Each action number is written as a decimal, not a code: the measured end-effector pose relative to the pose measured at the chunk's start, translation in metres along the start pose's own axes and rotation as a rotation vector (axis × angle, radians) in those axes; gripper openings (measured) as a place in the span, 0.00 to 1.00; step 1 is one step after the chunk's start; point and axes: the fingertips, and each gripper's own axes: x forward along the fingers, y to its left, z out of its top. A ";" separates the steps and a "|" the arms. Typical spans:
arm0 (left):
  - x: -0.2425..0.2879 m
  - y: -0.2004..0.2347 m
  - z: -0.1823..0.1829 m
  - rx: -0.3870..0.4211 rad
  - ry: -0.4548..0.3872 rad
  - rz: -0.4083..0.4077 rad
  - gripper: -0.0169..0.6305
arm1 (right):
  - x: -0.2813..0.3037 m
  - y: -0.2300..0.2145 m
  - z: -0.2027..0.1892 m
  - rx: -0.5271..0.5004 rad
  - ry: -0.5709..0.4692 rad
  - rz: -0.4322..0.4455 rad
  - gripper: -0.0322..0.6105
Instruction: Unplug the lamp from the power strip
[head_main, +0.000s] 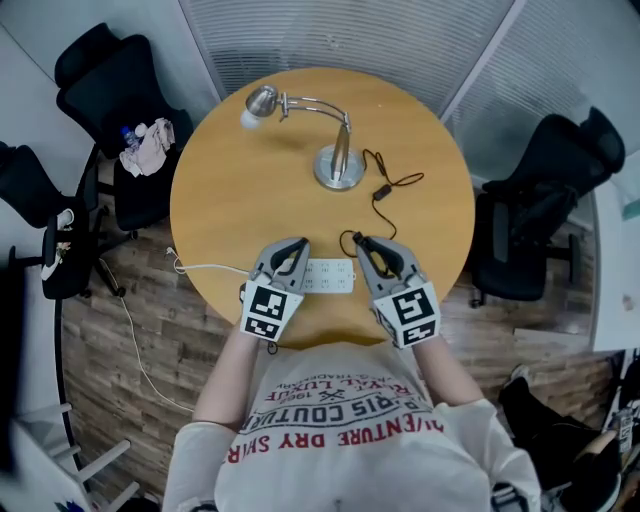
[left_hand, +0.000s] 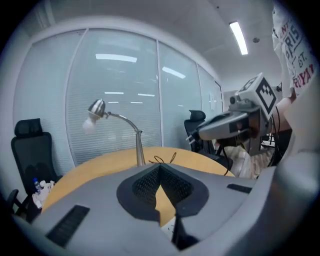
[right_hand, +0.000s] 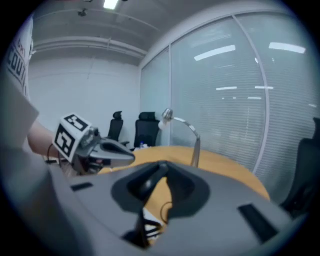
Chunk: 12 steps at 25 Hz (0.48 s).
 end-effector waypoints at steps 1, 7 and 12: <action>-0.007 0.004 0.014 0.003 -0.043 0.016 0.07 | -0.002 0.000 0.005 0.003 -0.023 -0.005 0.16; -0.049 0.017 0.072 -0.033 -0.243 0.070 0.07 | -0.016 0.000 0.040 -0.020 -0.195 -0.025 0.16; -0.071 0.025 0.088 -0.120 -0.334 0.121 0.07 | -0.019 0.005 0.047 0.001 -0.224 -0.023 0.16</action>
